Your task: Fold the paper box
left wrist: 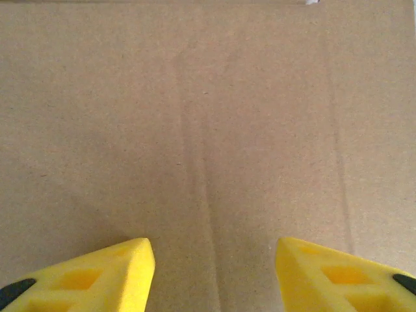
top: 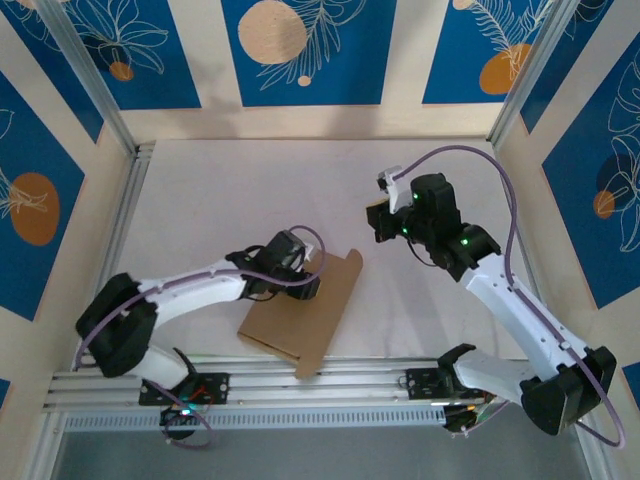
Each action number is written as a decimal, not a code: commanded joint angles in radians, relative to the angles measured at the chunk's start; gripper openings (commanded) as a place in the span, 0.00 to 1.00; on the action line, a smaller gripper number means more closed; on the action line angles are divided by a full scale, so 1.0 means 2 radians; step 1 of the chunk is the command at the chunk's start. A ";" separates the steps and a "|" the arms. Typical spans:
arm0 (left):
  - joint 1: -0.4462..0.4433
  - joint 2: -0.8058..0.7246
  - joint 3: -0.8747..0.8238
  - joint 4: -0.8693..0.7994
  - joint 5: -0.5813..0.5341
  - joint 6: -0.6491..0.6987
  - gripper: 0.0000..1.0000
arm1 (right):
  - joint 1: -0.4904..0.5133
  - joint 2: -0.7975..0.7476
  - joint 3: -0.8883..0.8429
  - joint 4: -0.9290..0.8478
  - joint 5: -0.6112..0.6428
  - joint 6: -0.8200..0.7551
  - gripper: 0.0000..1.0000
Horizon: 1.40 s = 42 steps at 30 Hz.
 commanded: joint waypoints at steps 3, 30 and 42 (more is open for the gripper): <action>0.000 0.072 0.043 0.023 -0.071 0.035 0.53 | -0.019 -0.003 -0.037 -0.002 -0.006 0.103 0.25; 0.174 0.097 0.049 0.070 0.070 0.003 0.63 | -0.115 0.273 -0.182 0.293 -0.358 0.379 0.80; 0.215 0.159 0.019 0.117 0.136 -0.047 0.37 | -0.100 0.313 -0.180 0.338 -0.357 0.393 0.89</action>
